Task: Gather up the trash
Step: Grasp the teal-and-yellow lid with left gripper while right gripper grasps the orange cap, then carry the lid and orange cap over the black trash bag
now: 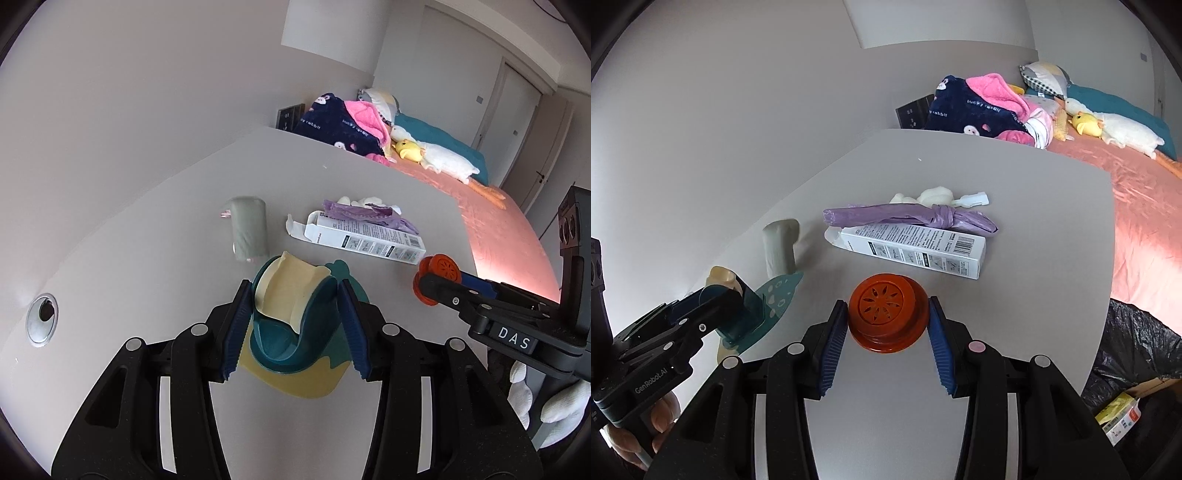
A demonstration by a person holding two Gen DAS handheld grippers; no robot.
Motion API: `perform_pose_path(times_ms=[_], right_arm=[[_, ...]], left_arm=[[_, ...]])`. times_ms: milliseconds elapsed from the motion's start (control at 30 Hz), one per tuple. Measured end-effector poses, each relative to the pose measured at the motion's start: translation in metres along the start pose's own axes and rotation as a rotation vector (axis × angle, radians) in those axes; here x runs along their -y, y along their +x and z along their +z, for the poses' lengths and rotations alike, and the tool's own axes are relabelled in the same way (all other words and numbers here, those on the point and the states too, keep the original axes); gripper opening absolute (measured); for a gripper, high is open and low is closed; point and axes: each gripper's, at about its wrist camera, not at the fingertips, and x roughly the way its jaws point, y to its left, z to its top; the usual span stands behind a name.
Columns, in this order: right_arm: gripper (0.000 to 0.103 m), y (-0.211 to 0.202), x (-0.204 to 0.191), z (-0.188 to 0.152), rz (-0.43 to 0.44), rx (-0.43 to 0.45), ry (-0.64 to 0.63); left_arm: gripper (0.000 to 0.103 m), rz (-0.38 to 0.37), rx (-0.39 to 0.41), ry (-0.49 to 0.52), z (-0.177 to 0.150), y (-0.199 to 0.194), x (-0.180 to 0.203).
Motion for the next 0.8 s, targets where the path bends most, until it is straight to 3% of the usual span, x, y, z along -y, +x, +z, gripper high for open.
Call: perform_pose_path(times_ms=[300,800], right_arm=[[0.045,-0.041,0.006,-0.012,0.001,0.048,0.005],[0.045,-0.112,0.034,-0.042,-0.026,0.125,0.030]], left_arm=[[0.046,-0.003,0.039,0.027,-0.009,-0.034,0.021],[0.046,-0.050,0.068,0.102,-0.030,-0.064,0.087]])
